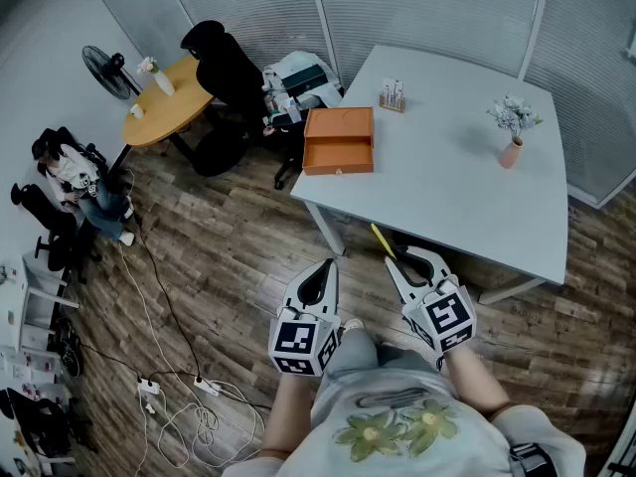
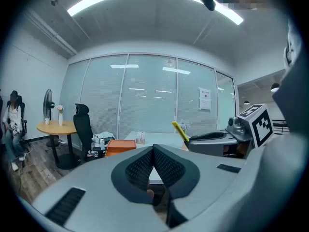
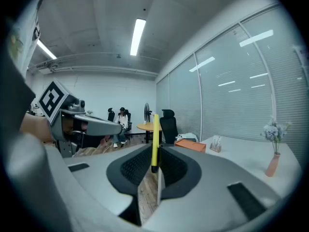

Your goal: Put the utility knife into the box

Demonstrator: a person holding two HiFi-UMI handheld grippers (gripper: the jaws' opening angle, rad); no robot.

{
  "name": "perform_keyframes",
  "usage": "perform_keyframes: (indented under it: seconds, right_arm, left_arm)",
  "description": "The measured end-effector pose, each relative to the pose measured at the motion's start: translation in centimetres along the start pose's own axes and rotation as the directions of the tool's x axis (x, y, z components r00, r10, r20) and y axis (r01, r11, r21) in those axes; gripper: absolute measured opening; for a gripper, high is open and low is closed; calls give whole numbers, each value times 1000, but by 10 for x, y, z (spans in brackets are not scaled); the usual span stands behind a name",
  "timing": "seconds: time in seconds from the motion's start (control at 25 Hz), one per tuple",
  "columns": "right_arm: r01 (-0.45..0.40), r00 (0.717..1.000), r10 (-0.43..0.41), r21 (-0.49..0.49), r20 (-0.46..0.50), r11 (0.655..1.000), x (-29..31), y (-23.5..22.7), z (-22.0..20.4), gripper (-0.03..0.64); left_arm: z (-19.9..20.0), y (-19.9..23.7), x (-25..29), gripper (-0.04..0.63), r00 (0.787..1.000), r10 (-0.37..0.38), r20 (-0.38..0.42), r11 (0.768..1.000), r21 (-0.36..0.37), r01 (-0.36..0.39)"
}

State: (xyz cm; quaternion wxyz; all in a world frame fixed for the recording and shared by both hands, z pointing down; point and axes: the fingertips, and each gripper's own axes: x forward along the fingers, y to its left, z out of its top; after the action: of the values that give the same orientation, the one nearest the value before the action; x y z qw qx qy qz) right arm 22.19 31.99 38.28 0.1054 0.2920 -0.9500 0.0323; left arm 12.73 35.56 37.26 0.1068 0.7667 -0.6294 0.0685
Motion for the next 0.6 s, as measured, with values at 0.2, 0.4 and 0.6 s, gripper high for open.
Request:
perform_keyframes:
  seconds: [0.2,0.4,0.6]
  right_arm:
    - [-8,1000,8,-10,-4,1000,10,1,1,55]
    - [-10,1000,10,-14,5,1000,36,-7,7,55]
    - [-1,1000,1,-41,12,999,69,-25,18,57]
  left_arm:
    - [-1,3,4,2,1000,1,4,1000,-1,-1]
    - [0,26,25,2,1000,8,9,1000,-19,-8]
    - [11,49,59,2,1000,-7,25,1000,-14,8]
